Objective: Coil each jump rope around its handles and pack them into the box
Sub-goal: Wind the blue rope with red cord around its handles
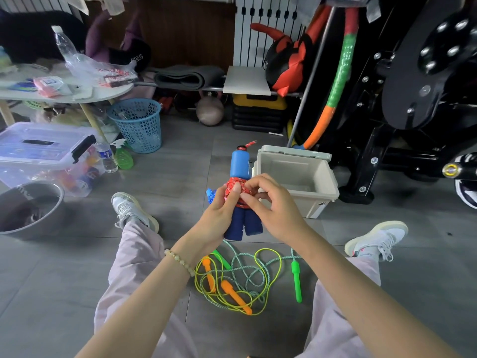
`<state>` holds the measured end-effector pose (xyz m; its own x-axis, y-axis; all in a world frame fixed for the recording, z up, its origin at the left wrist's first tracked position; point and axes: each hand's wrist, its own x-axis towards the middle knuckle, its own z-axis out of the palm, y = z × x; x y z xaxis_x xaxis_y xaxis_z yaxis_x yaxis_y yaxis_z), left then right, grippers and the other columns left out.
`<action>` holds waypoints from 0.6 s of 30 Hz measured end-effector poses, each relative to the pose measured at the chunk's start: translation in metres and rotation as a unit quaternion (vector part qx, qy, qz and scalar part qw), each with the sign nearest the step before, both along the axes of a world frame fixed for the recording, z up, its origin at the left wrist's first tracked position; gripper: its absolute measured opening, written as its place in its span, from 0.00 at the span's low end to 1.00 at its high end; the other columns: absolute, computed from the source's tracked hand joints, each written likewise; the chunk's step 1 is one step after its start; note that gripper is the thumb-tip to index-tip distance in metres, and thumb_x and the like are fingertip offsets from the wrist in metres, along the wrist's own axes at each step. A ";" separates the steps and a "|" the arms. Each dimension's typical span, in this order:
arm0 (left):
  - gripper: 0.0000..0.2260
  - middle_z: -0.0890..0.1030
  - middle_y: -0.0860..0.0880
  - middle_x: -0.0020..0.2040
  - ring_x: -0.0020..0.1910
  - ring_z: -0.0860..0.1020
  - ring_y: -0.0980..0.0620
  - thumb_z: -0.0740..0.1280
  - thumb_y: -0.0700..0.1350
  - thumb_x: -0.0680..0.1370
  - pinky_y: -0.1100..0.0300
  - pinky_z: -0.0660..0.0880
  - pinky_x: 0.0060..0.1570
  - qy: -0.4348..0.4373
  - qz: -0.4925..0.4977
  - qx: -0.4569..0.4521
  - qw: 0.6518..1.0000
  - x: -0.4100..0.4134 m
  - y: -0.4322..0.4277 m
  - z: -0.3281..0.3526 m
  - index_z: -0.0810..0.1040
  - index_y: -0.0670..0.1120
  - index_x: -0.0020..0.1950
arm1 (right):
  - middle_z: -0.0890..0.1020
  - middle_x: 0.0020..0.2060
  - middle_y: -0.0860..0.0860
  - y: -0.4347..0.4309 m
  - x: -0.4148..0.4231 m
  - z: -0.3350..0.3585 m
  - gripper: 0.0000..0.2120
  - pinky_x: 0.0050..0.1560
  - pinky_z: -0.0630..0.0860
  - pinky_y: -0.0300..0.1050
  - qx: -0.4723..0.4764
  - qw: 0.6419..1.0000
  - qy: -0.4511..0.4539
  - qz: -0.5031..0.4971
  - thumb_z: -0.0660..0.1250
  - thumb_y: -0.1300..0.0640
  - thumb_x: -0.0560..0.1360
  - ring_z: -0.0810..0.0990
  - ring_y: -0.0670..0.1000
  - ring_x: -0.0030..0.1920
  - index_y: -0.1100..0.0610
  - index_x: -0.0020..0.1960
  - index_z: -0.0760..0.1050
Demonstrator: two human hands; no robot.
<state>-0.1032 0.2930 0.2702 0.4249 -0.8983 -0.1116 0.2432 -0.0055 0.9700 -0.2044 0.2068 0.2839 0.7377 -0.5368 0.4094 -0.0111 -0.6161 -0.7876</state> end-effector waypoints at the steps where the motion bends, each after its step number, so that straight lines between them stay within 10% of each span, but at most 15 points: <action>1: 0.17 0.77 0.45 0.60 0.52 0.79 0.55 0.57 0.54 0.79 0.59 0.76 0.56 0.008 0.010 -0.012 1.000 -0.002 -0.001 -0.002 0.66 0.51 0.66 | 0.75 0.43 0.45 0.000 0.000 0.000 0.04 0.48 0.76 0.43 -0.026 1.000 0.009 -0.011 0.63 0.54 0.75 0.76 0.47 0.44 0.54 0.48 0.74; 9: 0.13 0.75 0.47 0.55 0.38 0.79 0.63 0.55 0.48 0.82 0.69 0.76 0.36 -0.035 0.046 -0.067 0.996 -0.004 -0.003 0.005 0.63 0.55 0.67 | 0.79 0.43 0.48 0.001 -0.002 0.007 0.08 0.43 0.77 0.49 -0.138 0.989 0.023 -0.052 0.64 0.56 0.77 0.78 0.50 0.42 0.53 0.55 0.68; 18: 0.12 0.75 0.51 0.52 0.39 0.78 0.67 0.53 0.47 0.83 0.71 0.75 0.37 -0.036 0.060 -0.054 0.996 -0.004 0.002 0.004 0.63 0.50 0.66 | 0.83 0.44 0.50 0.009 0.001 -0.003 0.06 0.43 0.77 0.33 -0.082 0.992 -0.039 -0.092 0.70 0.57 0.73 0.80 0.45 0.44 0.59 0.49 0.80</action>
